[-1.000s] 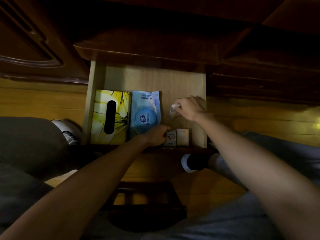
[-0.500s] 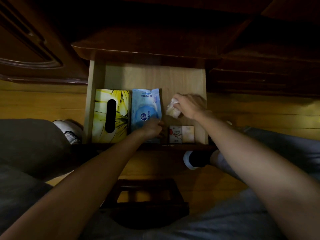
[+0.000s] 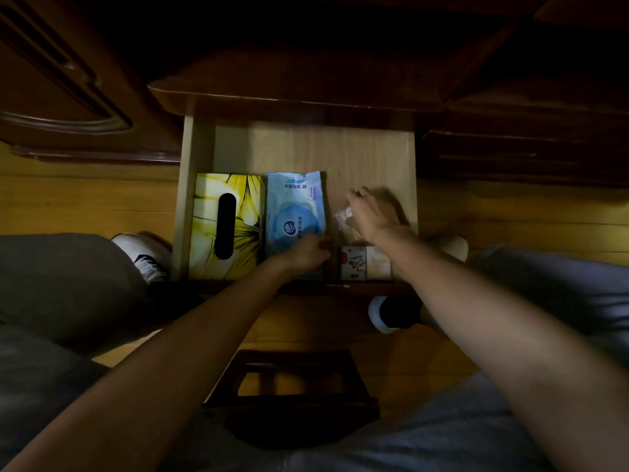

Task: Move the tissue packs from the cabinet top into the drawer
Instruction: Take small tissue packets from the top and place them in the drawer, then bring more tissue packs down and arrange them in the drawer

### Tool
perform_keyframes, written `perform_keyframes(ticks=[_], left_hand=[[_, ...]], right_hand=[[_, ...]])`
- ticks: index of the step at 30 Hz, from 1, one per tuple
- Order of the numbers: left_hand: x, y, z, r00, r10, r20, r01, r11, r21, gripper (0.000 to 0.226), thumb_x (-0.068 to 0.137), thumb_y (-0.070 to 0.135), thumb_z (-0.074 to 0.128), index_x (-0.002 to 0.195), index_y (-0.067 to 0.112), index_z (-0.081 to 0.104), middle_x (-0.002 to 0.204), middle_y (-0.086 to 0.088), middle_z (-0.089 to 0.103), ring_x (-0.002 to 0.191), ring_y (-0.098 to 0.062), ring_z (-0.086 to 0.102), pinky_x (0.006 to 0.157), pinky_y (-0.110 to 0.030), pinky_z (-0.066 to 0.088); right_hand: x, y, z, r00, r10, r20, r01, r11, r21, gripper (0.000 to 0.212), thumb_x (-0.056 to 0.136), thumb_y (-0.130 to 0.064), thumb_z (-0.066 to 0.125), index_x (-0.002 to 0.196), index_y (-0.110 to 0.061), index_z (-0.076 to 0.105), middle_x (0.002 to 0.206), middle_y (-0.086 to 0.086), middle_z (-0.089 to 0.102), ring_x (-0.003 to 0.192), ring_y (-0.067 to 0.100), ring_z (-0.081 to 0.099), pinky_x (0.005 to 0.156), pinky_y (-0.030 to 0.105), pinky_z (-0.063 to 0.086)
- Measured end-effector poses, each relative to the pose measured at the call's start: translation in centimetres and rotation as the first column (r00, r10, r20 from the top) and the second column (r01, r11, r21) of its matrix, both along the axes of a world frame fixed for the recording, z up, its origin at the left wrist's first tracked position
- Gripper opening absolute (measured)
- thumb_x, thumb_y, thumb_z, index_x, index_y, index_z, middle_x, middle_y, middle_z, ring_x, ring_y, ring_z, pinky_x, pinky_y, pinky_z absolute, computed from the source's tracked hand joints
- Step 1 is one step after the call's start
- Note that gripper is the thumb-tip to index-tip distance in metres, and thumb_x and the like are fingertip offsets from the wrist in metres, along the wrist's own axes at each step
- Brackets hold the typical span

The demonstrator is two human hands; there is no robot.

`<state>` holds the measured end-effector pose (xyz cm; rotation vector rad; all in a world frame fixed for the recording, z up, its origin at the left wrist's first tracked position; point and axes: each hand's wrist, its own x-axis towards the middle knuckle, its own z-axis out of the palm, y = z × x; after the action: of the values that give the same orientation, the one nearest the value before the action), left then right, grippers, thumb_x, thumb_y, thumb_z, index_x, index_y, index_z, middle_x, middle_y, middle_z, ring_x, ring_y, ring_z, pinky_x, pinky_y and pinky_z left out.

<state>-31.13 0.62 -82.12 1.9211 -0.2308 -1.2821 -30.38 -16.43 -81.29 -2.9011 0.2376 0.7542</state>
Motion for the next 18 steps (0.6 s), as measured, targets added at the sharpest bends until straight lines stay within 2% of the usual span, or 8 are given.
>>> perform_keyframes(ticks=[2, 4, 6, 8, 11, 15, 18], left_hand=[[-0.1, -0.3, -0.1, 1.0, 0.001, -0.027, -0.001, 1.0, -0.025, 0.045, 0.095, -0.009, 0.046, 0.138, 0.001, 0.053, 0.139, -0.016, 0.057, 0.123, -0.019, 0.052, 0.071, -0.006, 0.044], [-0.3, -0.5, -0.1, 0.996, 0.017, -0.091, -0.023, 0.998, -0.059, 0.047, 0.095, -0.009, 0.046, 0.139, 0.003, 0.052, 0.138, -0.016, 0.057, 0.116, -0.017, 0.054, 0.067, -0.006, 0.047], [-0.4, -0.7, -0.2, 0.99, 0.02, -0.136, -0.03, 0.997, -0.068, 0.048, 0.095, -0.007, 0.047, 0.141, 0.007, 0.051, 0.138, -0.013, 0.058, 0.115, -0.016, 0.054, 0.076, -0.011, 0.049], [-0.4, -0.9, -0.2, 0.987, 0.015, -0.159, -0.025, 0.998, -0.062, 0.05, 0.094, -0.005, 0.05, 0.142, 0.01, 0.051, 0.139, -0.011, 0.058, 0.124, -0.02, 0.054, 0.089, -0.023, 0.047], [-0.3, -1.0, -0.2, 0.983, 0.01, -0.182, -0.02, 0.998, -0.053, 0.049, 0.095, 0.0, 0.053, 0.142, 0.013, 0.051, 0.138, -0.008, 0.059, 0.125, -0.021, 0.054, 0.093, -0.027, 0.048], [-0.2, -1.0, -0.2, 0.982, 0.011, -0.186, -0.022, 0.998, -0.059, 0.047, 0.094, 0.004, 0.055, 0.14, 0.013, 0.053, 0.132, -0.005, 0.061, 0.108, -0.012, 0.056, 0.077, -0.015, 0.047], [0.3, -1.0, 1.2, 0.999, -0.028, -0.047, 0.029, 0.999, 0.027, 0.032, 0.095, 0.008, 0.053, 0.126, 0.007, 0.062, 0.125, -0.009, 0.064, 0.1, -0.012, 0.06, 0.074, -0.015, 0.045]], right_hand=[[-0.3, 0.3, -0.2, 1.0, -0.019, 0.005, 0.019, 0.999, -0.047, 0.04, 0.095, -0.024, 0.066, 0.132, -0.011, 0.054, 0.129, 0.014, 0.058, 0.109, 0.032, 0.062, 0.077, 0.036, 0.048], [-0.6, 0.4, -0.5, 0.998, -0.059, 0.013, 0.059, 0.997, -0.057, 0.038, 0.096, -0.025, 0.066, 0.129, -0.01, 0.057, 0.125, 0.015, 0.062, 0.11, 0.03, 0.061, 0.082, 0.035, 0.047], [-0.9, 0.2, -0.7, 0.997, -0.08, 0.018, 0.081, 0.996, -0.048, 0.039, 0.095, -0.028, 0.067, 0.129, -0.011, 0.058, 0.123, 0.014, 0.064, 0.113, 0.029, 0.06, 0.093, 0.037, 0.049], [-0.9, -0.2, -0.5, 0.998, -0.059, 0.006, 0.059, 0.997, -0.044, 0.041, 0.093, -0.036, 0.068, 0.126, -0.012, 0.06, 0.119, 0.012, 0.066, 0.111, 0.028, 0.061, 0.098, 0.042, 0.049], [-0.6, -0.7, -0.2, 0.999, -0.037, -0.025, 0.036, 0.999, -0.029, 0.041, 0.091, -0.039, 0.069, 0.123, -0.013, 0.062, 0.117, 0.012, 0.068, 0.109, 0.029, 0.062, 0.096, 0.043, 0.05], [-0.5, -0.6, 0.3, 0.998, -0.021, -0.061, 0.02, 0.999, -0.03, 0.042, 0.091, -0.041, 0.068, 0.123, -0.015, 0.061, 0.118, 0.012, 0.068, 0.107, 0.029, 0.063, 0.092, 0.041, 0.052], [-0.1, -0.6, 2.1, 0.993, -0.101, -0.053, 0.1, 0.995, -0.019, 0.05, 0.092, -0.042, 0.066, 0.135, -0.02, 0.053, 0.124, 0.01, 0.066, 0.109, 0.03, 0.063, 0.085, 0.038, 0.053]])
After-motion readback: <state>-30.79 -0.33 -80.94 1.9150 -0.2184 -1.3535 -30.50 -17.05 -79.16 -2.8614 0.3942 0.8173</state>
